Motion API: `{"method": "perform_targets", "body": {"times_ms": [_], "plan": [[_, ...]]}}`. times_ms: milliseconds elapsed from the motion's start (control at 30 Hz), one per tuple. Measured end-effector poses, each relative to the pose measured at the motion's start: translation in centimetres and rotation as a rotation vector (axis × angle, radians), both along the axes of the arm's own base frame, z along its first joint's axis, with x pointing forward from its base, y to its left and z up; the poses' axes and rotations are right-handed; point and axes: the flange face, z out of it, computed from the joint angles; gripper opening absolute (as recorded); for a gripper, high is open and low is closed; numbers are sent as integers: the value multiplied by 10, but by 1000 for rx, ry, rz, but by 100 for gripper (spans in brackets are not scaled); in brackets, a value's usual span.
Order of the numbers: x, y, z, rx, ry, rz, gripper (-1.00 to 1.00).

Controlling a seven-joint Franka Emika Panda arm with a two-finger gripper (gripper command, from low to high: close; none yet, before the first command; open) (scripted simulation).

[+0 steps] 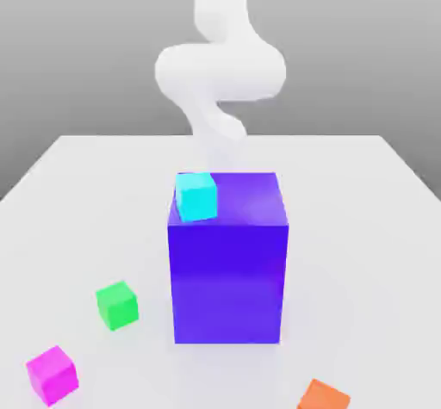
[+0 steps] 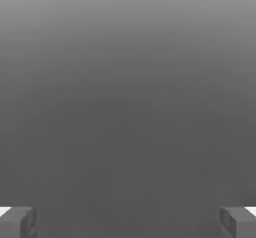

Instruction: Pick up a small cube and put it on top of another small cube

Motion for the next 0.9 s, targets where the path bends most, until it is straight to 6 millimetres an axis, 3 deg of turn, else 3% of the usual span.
{"method": "perform_targets", "body": {"times_ms": [233, 467, 700, 900], "plan": [[59, -35, -71, 189, 114, -321, 0], [101, -76, -149, 357, 207, -652, 0], [123, -121, -236, 510, 281, -998, 0], [126, -162, -313, 629, 328, -1316, 0]]}}
